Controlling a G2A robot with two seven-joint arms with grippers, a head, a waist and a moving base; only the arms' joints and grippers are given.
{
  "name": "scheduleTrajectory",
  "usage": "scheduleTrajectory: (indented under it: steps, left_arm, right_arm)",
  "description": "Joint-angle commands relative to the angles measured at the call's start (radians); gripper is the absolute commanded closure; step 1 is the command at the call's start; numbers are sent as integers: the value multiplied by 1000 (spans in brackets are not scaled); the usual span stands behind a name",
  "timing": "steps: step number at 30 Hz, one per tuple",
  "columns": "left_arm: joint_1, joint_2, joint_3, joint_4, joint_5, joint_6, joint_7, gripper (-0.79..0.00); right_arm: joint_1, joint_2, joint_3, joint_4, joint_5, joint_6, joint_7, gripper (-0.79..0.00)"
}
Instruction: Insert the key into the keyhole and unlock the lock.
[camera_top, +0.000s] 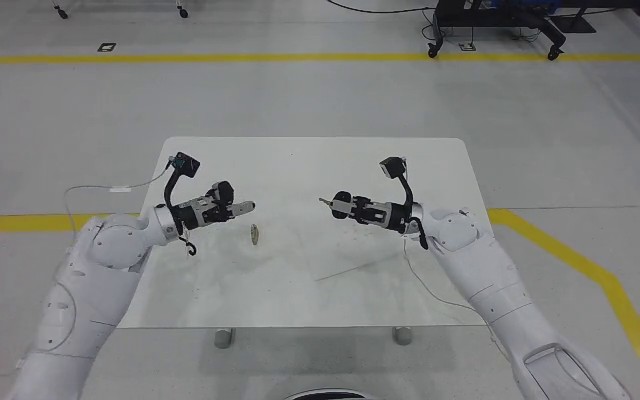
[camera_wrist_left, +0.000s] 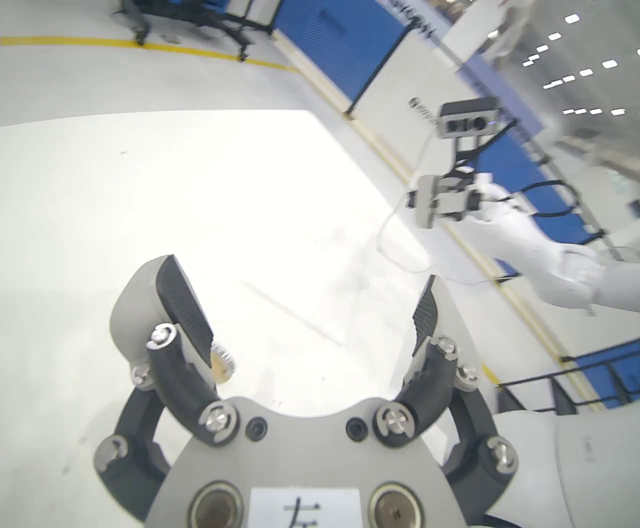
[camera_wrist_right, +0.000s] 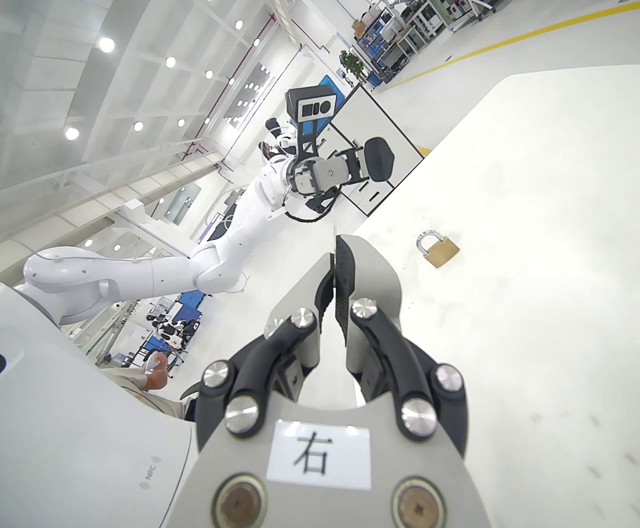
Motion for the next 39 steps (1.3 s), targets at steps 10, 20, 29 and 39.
scheduleTrajectory:
  steps: [10, 20, 29, 39]
  left_arm:
    - [117, 10, 51, -276, 429, 326, -105, -690]
    - [3, -34, 239, -182, 550, 475, -147, -332]
    - [-51, -58, 309, -135, 619, 544, -182, -65]
    - [-35, -72, 318, -140, 695, 633, -81, 0]
  right_arm:
    - [0, 0, 0, 0, 0, 0, 0, 0]
    - [0, 0, 0, 0, 0, 0, 0, 0]
    - [0, 0, 0, 0, 0, 0, 0, 0]
    - [0, 0, 0, 0, 0, 0, 0, 0]
